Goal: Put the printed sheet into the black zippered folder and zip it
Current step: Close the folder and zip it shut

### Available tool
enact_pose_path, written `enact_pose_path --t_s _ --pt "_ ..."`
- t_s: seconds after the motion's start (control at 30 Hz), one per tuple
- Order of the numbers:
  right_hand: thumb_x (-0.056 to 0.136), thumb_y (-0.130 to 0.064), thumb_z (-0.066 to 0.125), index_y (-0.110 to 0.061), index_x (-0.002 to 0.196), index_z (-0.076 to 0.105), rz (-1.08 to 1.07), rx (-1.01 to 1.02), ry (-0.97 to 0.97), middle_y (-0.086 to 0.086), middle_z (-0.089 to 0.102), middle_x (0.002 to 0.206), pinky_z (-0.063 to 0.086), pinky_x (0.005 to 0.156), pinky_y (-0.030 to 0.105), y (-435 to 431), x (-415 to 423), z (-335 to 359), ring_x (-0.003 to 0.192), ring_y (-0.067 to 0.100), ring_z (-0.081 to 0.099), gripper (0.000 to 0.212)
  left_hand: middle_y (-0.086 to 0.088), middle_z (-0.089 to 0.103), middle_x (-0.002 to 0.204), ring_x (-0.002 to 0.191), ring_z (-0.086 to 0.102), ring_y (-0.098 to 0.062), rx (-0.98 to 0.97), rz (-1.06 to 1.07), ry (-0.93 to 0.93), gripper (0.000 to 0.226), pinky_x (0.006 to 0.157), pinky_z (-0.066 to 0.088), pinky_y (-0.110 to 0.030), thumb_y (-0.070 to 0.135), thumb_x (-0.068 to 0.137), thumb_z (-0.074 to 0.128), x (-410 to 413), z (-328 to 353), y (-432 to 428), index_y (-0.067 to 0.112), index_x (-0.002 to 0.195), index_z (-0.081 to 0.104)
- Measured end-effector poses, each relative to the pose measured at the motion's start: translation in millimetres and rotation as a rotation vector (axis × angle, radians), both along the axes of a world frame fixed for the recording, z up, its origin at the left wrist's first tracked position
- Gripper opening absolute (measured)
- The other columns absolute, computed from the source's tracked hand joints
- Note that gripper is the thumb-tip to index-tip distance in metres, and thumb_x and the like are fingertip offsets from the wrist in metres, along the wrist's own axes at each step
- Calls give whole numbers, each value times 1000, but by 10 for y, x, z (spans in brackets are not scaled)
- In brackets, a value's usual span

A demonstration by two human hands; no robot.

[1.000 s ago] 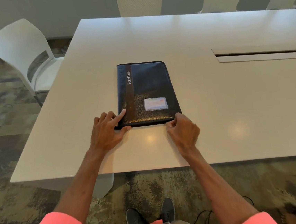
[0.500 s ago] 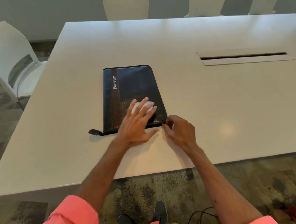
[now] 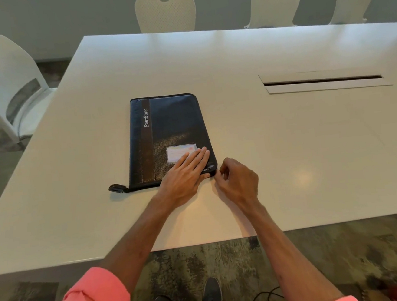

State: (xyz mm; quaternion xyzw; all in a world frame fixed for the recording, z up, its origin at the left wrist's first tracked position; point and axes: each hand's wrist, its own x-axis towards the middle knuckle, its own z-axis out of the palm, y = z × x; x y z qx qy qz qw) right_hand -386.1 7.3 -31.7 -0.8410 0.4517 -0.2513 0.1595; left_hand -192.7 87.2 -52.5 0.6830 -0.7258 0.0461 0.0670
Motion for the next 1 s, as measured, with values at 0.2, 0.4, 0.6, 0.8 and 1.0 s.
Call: enact_pose_path --t_s 0.2,0.4,0.6,0.8,1.0 --pt "92 -33 76 -27 83 60 -24 2 8 -11 65 79 48 56 28 -205 73 26 65 14 60 19 -5 14 178 165 9 -19 -26 -1 18 65 134 10 -39 43 114 17 -20 34 56 14 172 15" --pt "94 -34 78 -24 89 64 21 -17 0 -9 70 86 56 58 32 -384 174 3 68 15 63 18 -4 14 179 166 10 -20 4 -20 53 63 135 11 -40 39 114 22 18 52 92 15 172 15" --pt "95 -33 77 -28 89 61 122 -1 -8 -13 66 85 58 59 34 -509 204 -29 68 12 61 17 -5 16 178 166 12 -22 7 -12 46 63 134 15 -42 37 114 28 84 28 48 16 172 15" --pt "95 -32 77 -29 86 61 279 23 -4 -16 66 84 48 61 25 -590 21 31 69 8 58 19 -4 16 178 166 13 -21 -8 1 49 65 133 17 -42 37 115 36 111 -20 16 16 172 14" --pt "96 -32 77 -26 86 58 144 -36 -19 -12 66 82 51 58 30 -727 217 30 66 14 60 22 -4 17 178 166 15 -21 -5 8 72 64 133 22 -44 36 115 37 106 -1 29 16 172 17"
